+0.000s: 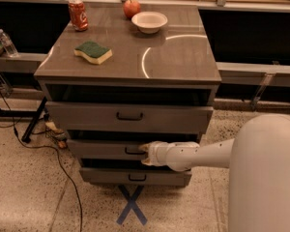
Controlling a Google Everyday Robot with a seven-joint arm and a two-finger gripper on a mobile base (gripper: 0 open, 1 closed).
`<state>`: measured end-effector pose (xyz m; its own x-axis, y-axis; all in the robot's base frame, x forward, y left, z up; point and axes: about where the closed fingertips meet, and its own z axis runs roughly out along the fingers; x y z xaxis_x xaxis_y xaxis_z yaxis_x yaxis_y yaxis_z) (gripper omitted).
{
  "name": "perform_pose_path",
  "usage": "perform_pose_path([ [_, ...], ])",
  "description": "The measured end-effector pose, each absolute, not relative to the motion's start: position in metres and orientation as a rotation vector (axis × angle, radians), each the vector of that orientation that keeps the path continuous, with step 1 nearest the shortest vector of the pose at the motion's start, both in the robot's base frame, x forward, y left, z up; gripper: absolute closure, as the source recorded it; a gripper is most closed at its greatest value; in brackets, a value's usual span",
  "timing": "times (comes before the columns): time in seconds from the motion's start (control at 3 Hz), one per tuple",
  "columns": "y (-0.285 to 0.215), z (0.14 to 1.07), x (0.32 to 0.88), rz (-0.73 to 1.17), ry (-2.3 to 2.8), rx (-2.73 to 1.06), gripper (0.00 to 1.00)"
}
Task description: Close middle drawer
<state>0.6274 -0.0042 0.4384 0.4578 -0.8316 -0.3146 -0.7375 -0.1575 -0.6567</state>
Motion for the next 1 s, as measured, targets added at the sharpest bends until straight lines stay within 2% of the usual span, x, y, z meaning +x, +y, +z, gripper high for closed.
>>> perform_pose_path([
  [1.0, -0.044, 0.419, 0.612, -0.211, 1.426, -2.045, 0.89],
])
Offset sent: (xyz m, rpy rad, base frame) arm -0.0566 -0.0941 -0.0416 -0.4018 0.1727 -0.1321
